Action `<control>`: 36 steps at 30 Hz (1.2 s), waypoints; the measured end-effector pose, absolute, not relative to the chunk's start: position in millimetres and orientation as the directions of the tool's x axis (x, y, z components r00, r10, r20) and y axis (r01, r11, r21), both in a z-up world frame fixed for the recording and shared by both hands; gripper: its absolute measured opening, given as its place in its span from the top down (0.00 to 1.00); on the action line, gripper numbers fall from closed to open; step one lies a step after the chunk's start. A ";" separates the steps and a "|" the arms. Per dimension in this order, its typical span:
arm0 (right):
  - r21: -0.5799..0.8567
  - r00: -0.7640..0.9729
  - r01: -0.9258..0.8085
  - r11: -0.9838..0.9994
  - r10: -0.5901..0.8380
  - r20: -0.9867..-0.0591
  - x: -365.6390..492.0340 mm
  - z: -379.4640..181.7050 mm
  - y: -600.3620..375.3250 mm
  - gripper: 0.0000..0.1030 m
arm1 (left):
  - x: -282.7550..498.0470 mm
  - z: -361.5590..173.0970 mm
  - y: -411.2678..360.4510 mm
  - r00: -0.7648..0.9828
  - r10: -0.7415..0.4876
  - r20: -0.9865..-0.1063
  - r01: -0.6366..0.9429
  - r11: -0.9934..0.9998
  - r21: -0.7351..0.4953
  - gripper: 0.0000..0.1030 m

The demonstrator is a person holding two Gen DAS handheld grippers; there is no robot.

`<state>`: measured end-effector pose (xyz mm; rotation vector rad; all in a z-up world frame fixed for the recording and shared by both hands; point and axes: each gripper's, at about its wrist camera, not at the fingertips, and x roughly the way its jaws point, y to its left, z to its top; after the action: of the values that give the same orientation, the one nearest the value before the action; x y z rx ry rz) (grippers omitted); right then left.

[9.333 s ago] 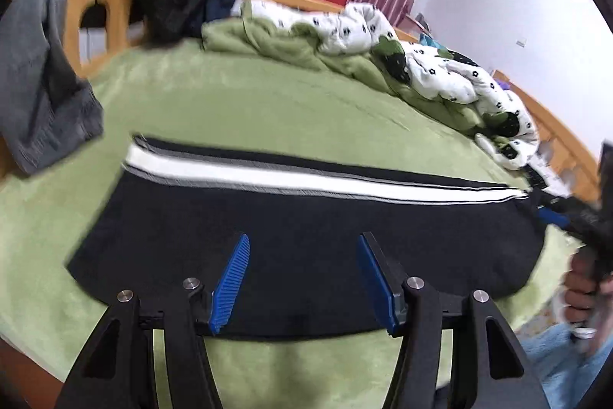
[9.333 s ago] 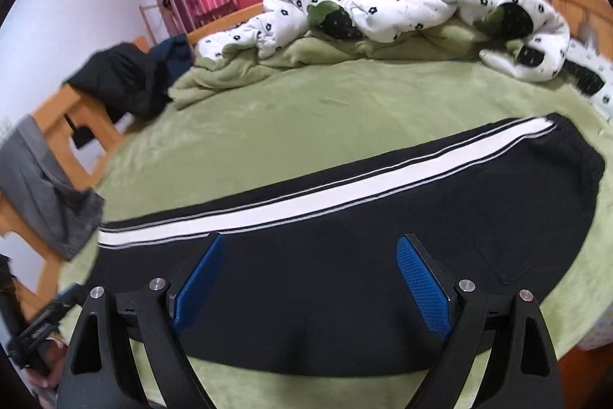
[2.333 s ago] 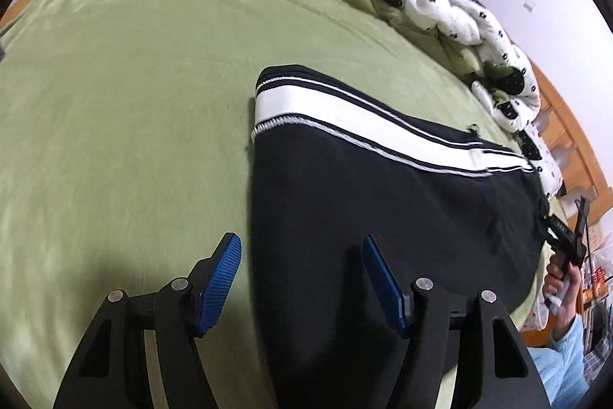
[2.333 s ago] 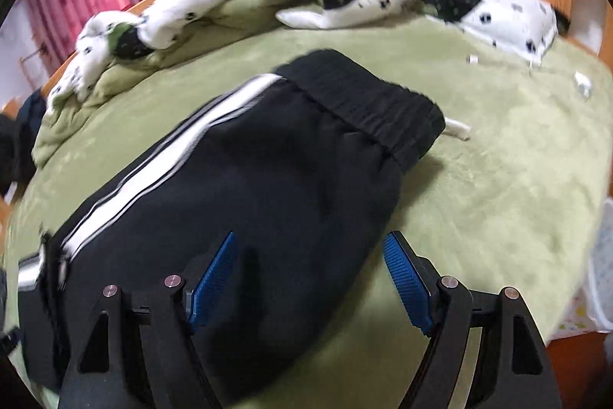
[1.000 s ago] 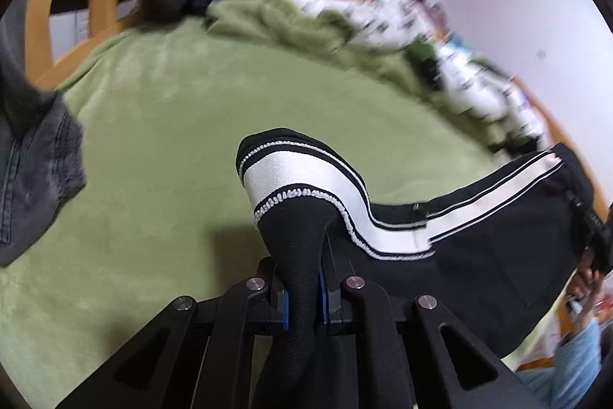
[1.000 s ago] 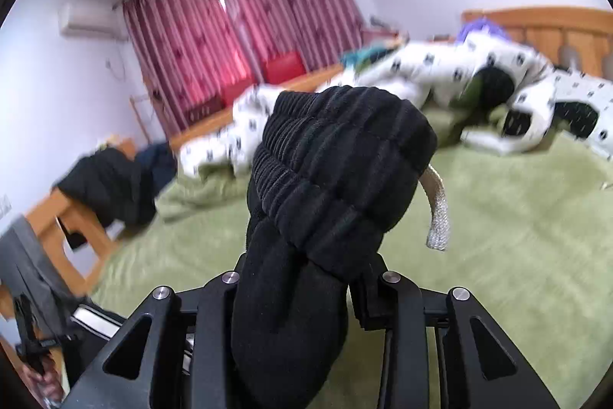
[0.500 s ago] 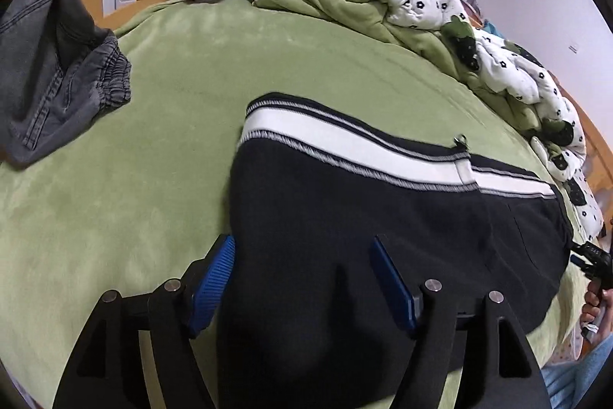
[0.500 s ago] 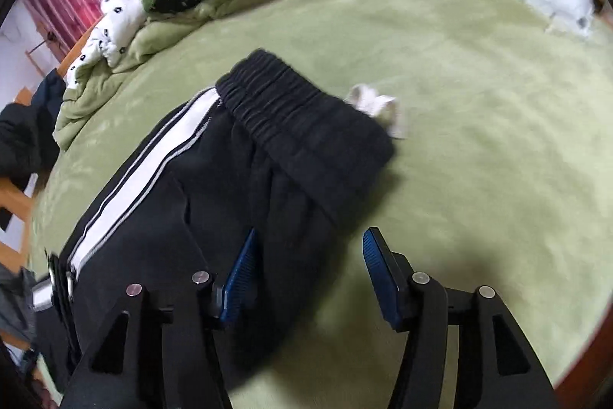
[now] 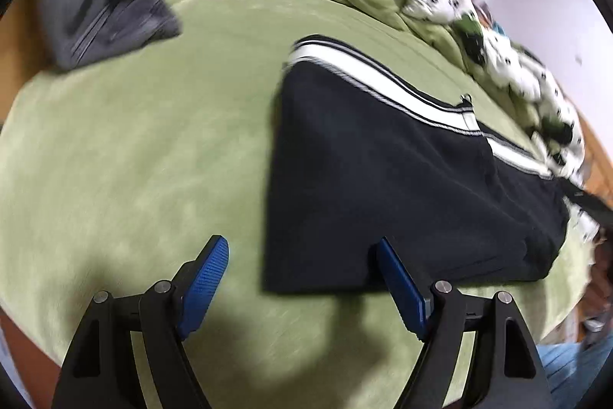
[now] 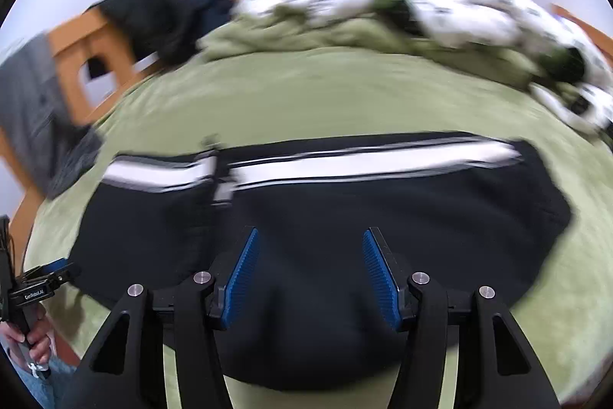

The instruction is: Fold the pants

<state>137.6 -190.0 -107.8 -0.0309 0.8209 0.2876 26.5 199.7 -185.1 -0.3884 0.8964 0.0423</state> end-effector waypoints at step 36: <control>0.231 0.499 -0.287 0.930 0.351 -0.792 207.8 -165.1 -111.9 0.60 | 5.4 -201.0 188.7 0.740 -0.023 -0.672 -0.161 0.964 -0.210 0.24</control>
<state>207.8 -111.9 -165.1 0.0721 0.9744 0.3860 5.4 188.7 -200.9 -0.2633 0.7354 0.0762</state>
